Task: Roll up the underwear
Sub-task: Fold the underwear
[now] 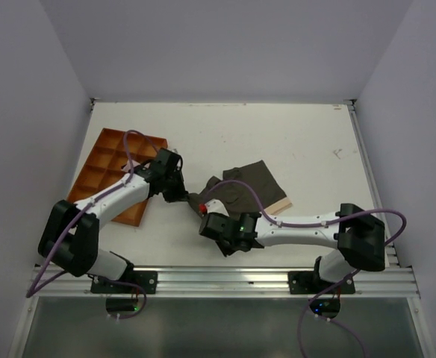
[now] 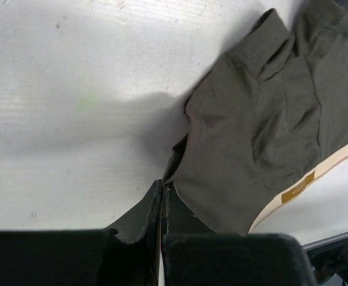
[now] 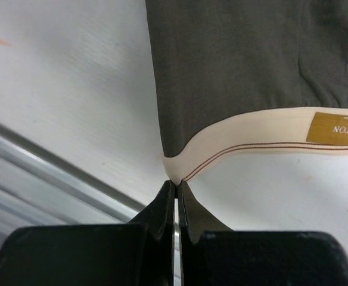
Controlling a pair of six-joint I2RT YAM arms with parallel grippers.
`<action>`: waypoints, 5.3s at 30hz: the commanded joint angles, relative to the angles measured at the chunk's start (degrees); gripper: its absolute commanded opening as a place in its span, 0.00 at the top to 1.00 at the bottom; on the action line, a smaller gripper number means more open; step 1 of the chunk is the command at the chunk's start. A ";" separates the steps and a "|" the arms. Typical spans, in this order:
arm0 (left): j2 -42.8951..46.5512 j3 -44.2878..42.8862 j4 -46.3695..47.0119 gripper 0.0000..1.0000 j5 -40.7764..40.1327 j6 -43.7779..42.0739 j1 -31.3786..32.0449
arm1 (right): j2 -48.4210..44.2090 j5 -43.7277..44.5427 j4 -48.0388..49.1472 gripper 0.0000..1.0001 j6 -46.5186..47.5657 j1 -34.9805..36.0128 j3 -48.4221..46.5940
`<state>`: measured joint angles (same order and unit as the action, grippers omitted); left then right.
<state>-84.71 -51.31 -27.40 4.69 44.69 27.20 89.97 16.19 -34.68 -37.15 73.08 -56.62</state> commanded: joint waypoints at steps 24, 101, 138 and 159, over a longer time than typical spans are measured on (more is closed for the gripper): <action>4.38 -20.40 -19.09 1.00 -3.63 -0.74 0.31 | -9.81 4.65 -12.18 1.00 -2.41 6.55 -13.96; -31.85 -51.53 -4.24 0.38 10.08 -12.87 10.68 | -18.71 9.30 -3.03 0.73 -8.30 -20.78 10.57; -13.91 -26.21 -0.38 0.48 18.85 -17.36 5.49 | -23.69 -13.10 12.44 0.95 -4.07 -25.27 18.48; -16.63 -16.64 14.04 0.51 25.99 -4.96 16.21 | -19.40 -21.29 18.15 1.00 -3.46 -35.55 24.79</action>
<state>-100.99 -69.17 -16.56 29.91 38.15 41.95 70.19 -4.21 -18.98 -40.42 37.76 -34.15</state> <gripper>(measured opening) 0.489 0.010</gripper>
